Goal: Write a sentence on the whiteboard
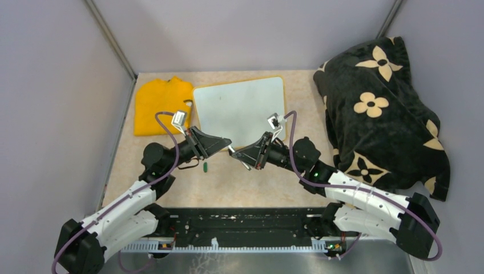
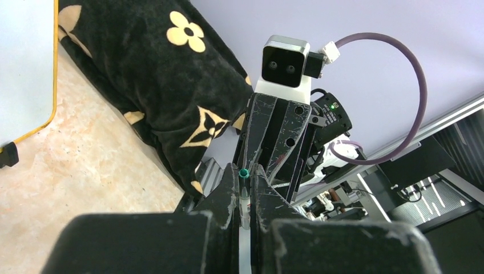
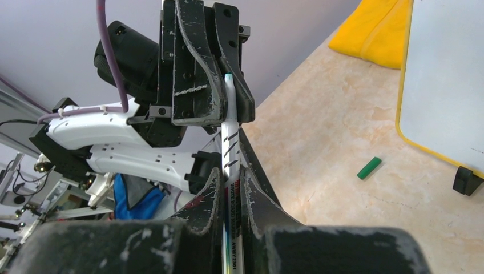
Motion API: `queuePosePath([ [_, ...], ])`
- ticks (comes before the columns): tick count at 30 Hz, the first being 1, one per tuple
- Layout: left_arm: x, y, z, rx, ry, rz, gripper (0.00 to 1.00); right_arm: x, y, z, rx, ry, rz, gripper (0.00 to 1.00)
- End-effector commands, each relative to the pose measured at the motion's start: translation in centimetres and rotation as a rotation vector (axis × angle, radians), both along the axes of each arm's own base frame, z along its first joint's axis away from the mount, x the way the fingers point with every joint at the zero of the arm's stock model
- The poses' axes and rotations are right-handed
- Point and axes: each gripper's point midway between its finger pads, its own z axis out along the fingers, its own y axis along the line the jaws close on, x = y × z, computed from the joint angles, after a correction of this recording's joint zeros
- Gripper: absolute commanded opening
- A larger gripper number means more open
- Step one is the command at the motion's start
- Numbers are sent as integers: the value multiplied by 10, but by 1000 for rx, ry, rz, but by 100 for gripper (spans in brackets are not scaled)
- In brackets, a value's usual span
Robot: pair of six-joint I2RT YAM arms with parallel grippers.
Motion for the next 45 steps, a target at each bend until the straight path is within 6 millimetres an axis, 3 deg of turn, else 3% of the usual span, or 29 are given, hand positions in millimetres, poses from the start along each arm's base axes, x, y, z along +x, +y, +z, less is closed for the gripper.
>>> queuePosePath([
  [1,-1,4,6,-14,-42,27,0,-7,2,22,58,-50,33,0],
  [3,-3,3,8,-8,-60,22,3,-8,1,23,48,-60,35,0],
  [9,-11,2,15,32,-132,-7,54,-15,-3,28,18,-108,60,0],
  [16,-22,1,19,39,-178,-54,68,-28,-8,33,-27,-163,118,0],
  [24,-33,-6,20,63,-210,-147,66,-32,-10,35,-28,-173,130,0],
  [30,-36,-8,21,68,-221,-173,51,-32,-9,34,-29,-173,133,0],
  [37,-39,-11,16,83,-218,-212,46,-30,-10,37,-25,-180,122,0],
  [45,-39,-10,14,80,-213,-203,32,-28,-10,37,-24,-178,106,0],
])
